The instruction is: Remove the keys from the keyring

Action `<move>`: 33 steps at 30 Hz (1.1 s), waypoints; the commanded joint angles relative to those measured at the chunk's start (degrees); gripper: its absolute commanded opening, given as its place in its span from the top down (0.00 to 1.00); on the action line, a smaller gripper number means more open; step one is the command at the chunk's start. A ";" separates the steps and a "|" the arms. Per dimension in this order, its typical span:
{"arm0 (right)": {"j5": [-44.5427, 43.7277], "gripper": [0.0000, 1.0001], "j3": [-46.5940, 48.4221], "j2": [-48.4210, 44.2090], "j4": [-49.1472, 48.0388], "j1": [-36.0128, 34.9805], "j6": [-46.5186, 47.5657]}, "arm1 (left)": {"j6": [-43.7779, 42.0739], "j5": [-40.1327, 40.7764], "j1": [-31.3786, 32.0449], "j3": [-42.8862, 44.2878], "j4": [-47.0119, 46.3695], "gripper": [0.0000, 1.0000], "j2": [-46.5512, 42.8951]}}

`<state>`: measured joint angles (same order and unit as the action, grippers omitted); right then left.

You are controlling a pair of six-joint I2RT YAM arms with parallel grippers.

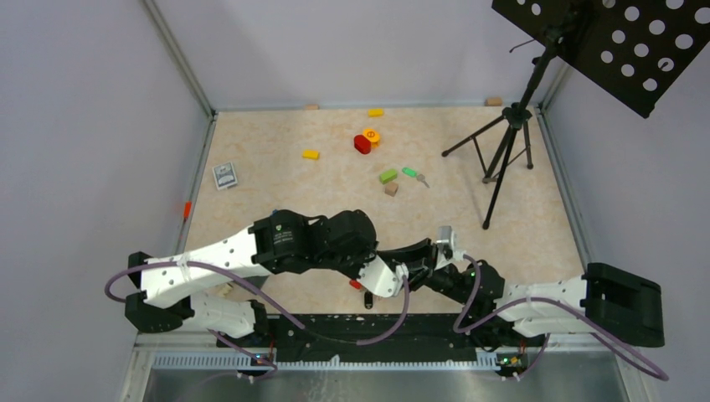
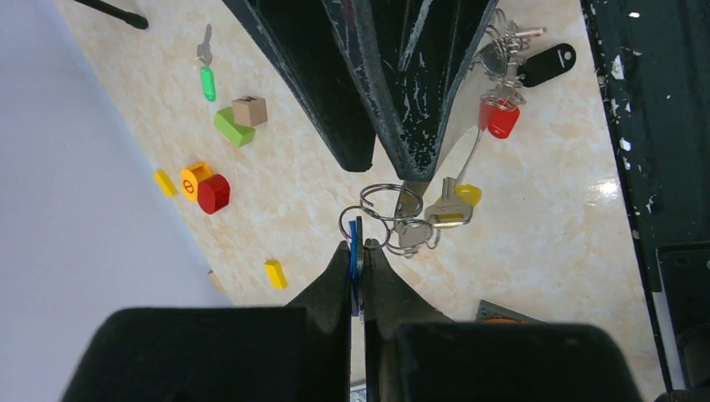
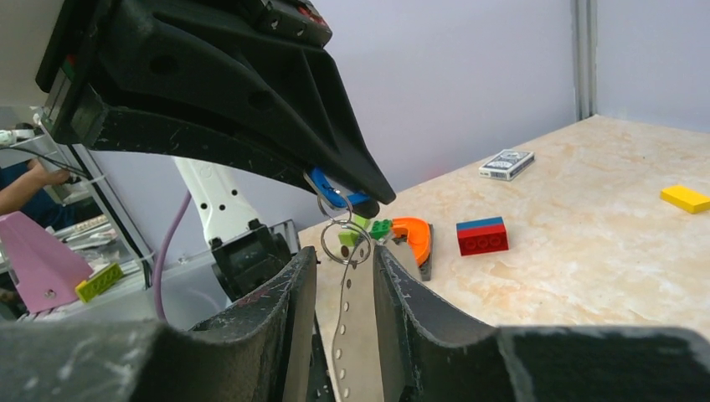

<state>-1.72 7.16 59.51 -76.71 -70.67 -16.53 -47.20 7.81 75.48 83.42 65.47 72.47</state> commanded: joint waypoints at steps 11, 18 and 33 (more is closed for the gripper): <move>3.40 0.69 0.59 3.43 -4.13 0.56 -1.07 | -2.45 2.31 0.37 -0.35 -5.17 1.00 -2.68; 4.25 0.69 0.40 2.97 -4.36 0.52 -1.40 | -2.46 2.86 0.37 -0.37 -5.35 1.00 -2.69; 1.89 0.70 -0.08 0.72 -4.26 0.51 -1.40 | -8.02 3.19 0.37 -5.18 -11.72 1.00 -6.92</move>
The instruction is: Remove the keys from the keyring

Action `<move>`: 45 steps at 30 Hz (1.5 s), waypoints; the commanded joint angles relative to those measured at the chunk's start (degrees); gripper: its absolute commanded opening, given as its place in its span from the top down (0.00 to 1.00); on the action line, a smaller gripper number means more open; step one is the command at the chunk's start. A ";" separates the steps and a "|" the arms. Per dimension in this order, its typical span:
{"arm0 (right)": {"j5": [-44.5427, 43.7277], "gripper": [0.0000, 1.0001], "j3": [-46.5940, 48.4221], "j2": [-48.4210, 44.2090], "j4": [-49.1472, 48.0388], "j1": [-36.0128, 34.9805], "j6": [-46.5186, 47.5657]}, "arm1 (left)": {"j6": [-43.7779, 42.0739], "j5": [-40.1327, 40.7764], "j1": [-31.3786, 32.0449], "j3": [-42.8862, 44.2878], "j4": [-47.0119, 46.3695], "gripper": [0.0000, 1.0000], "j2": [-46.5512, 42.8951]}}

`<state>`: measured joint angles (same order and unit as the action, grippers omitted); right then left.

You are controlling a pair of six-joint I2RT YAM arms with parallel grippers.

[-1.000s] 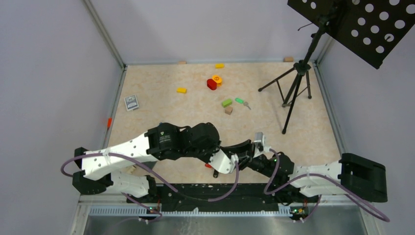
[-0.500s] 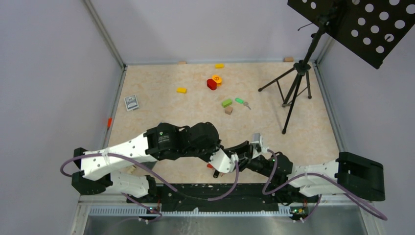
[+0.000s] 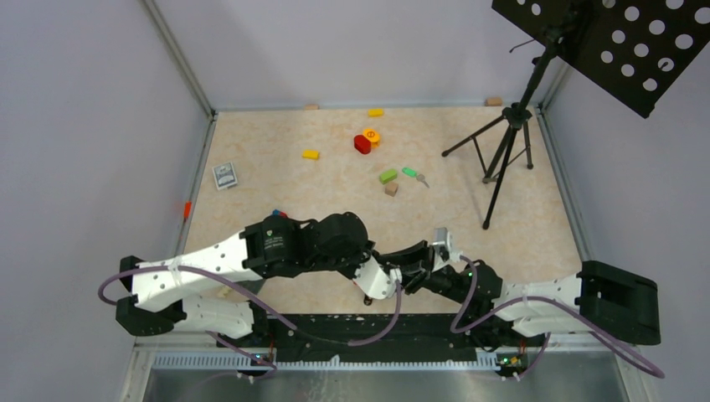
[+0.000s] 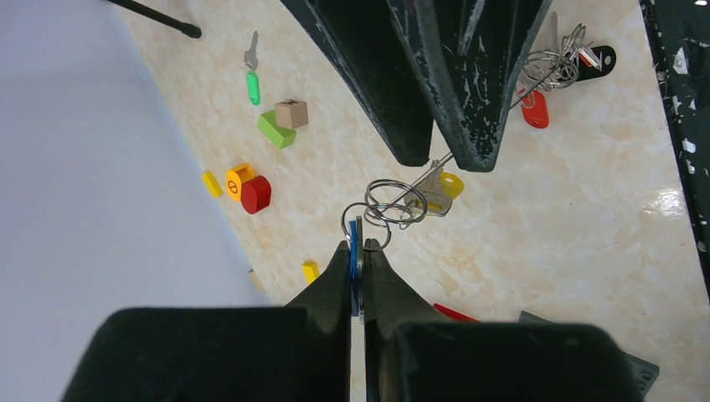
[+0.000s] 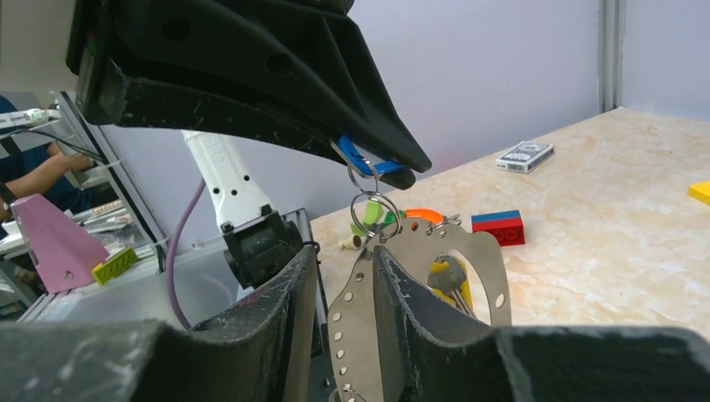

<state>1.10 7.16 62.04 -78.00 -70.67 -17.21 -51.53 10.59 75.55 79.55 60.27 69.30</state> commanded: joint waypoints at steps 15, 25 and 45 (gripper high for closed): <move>-4.70 0.69 0.49 -11.57 8.20 0.52 2.79 | -31.76 7.88 0.74 -12.30 -19.55 1.00 -14.82; -3.44 0.69 5.06 -16.42 21.32 0.54 8.47 | -47.10 7.94 0.87 -14.09 -28.99 1.00 -20.90; 8.54 0.62 19.09 -25.88 43.23 0.46 18.70 | -47.09 -2.50 0.82 -8.64 -23.21 1.00 -19.55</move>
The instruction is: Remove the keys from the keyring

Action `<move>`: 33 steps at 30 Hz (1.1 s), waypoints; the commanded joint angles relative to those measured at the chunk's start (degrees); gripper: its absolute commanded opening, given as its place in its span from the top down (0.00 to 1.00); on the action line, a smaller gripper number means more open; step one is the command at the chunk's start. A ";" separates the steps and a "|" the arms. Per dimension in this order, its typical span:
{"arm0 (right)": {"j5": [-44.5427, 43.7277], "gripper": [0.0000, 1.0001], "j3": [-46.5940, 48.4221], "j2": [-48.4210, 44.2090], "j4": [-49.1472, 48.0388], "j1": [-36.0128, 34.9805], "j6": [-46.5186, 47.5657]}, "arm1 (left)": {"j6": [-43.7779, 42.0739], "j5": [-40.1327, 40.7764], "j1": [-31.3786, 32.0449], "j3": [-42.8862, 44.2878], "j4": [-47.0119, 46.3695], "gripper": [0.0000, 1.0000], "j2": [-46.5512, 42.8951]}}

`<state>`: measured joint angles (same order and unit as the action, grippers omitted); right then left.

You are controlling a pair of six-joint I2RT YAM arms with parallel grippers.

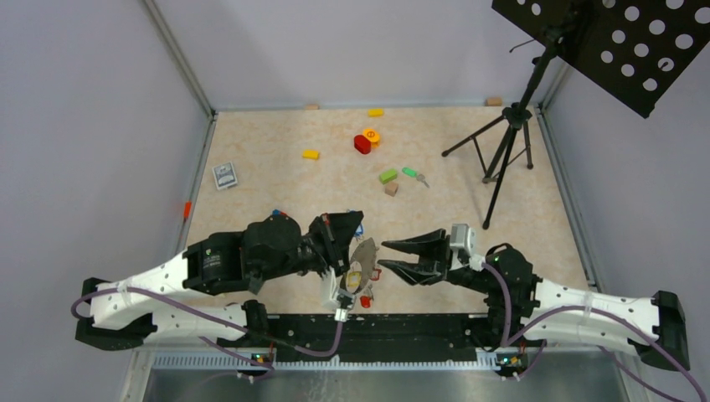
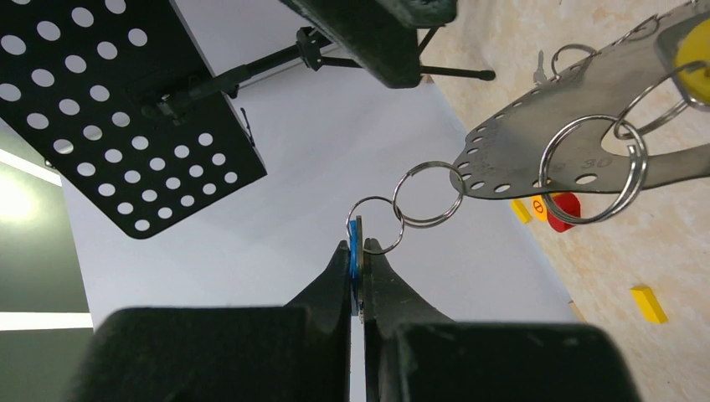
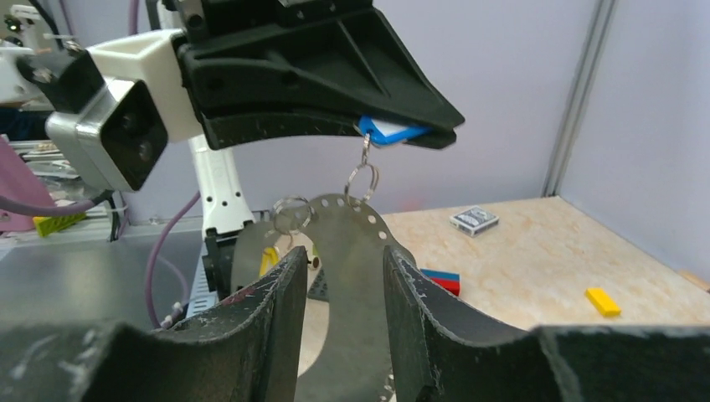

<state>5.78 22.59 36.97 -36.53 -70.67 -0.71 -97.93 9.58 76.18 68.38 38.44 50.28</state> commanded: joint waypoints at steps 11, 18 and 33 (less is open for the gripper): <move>5.37 0.65 5.70 6.26 -6.89 0.52 -2.06 | -0.02 -2.53 0.19 2.35 -0.47 1.00 -0.27; 2.50 0.66 5.67 9.77 -11.62 0.53 -3.63 | 0.11 -2.86 0.19 2.16 0.18 1.00 -0.29; 2.82 0.70 6.37 12.60 -13.91 0.54 -5.72 | 0.72 -2.99 0.19 1.66 0.84 1.00 0.08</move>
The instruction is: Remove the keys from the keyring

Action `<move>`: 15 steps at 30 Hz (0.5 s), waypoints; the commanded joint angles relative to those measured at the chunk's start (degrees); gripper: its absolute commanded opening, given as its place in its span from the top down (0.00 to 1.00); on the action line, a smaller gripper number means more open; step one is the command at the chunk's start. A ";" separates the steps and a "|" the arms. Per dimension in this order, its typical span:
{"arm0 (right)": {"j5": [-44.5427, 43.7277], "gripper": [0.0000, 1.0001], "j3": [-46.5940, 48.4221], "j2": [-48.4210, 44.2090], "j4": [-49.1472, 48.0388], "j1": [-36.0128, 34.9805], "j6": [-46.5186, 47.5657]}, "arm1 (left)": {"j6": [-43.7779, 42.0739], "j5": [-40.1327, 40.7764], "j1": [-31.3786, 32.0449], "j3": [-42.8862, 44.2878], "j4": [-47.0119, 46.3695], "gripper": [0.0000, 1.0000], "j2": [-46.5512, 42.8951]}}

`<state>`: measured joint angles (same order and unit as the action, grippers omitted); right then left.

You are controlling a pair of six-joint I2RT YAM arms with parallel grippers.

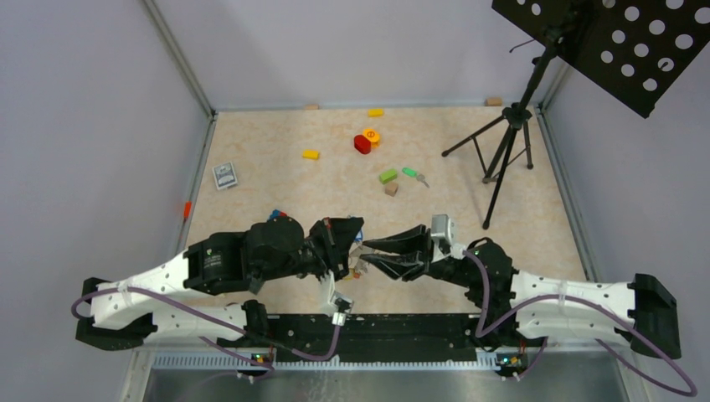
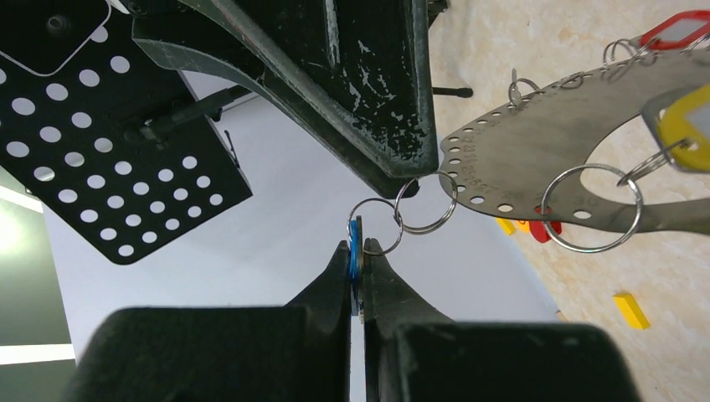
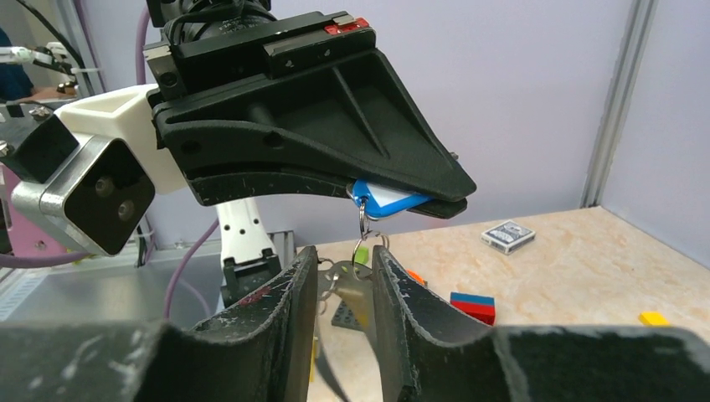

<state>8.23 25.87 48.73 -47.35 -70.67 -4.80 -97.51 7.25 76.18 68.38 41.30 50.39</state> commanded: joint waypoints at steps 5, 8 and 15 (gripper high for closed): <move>1.08 0.72 3.17 1.82 -3.72 0.50 -2.56 | 0.40 -0.46 0.19 1.66 -1.93 1.00 -0.04; 1.00 0.73 3.15 2.51 -4.18 0.54 -3.08 | 0.40 -0.31 0.19 1.71 -1.88 1.00 0.01; -0.43 0.75 3.10 4.50 -5.69 0.53 -4.25 | 0.40 -0.30 0.19 1.60 -1.76 1.00 0.01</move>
<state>8.47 26.09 52.27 -49.87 -70.67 -7.68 -97.43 7.29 76.18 68.38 41.71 50.54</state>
